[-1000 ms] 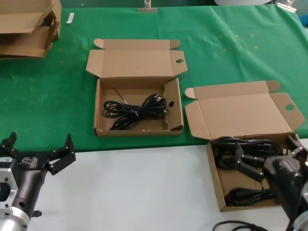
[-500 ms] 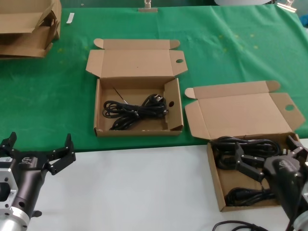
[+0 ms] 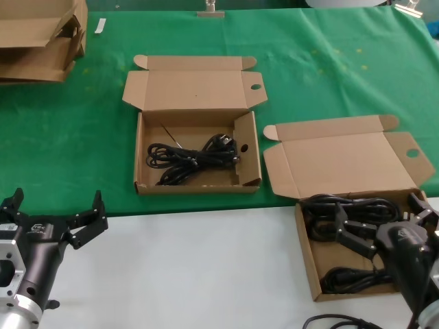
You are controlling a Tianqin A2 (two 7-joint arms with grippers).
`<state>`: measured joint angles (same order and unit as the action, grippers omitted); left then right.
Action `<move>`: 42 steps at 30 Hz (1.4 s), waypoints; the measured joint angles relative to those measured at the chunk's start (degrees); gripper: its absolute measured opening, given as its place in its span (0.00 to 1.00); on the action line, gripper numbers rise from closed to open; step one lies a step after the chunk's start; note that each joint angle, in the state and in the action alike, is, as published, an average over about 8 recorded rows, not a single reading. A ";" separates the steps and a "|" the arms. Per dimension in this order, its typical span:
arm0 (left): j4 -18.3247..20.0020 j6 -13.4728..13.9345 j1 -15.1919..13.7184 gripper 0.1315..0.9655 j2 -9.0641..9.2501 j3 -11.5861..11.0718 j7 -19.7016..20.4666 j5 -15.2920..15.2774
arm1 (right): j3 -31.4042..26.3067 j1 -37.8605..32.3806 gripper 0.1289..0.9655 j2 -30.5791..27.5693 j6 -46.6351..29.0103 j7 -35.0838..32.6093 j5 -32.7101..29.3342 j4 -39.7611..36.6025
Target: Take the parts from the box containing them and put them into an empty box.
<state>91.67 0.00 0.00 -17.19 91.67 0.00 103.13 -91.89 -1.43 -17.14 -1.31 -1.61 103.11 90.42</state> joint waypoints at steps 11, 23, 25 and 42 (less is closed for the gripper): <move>0.00 0.00 0.00 1.00 0.00 0.00 0.00 0.00 | 0.00 0.00 1.00 0.00 0.00 0.00 0.00 0.00; 0.00 0.00 0.00 1.00 0.00 0.00 0.00 0.00 | 0.00 0.00 1.00 0.00 0.00 0.00 0.00 0.00; 0.00 0.00 0.00 1.00 0.00 0.00 0.00 0.00 | 0.00 0.00 1.00 0.00 0.00 0.00 0.00 0.00; 0.00 0.00 0.00 1.00 0.00 0.00 0.00 0.00 | 0.00 0.00 1.00 0.00 0.00 0.00 0.00 0.00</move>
<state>91.67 0.00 0.00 -17.19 91.67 0.00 103.13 -91.89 -1.43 -17.14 -1.31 -1.61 103.11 90.42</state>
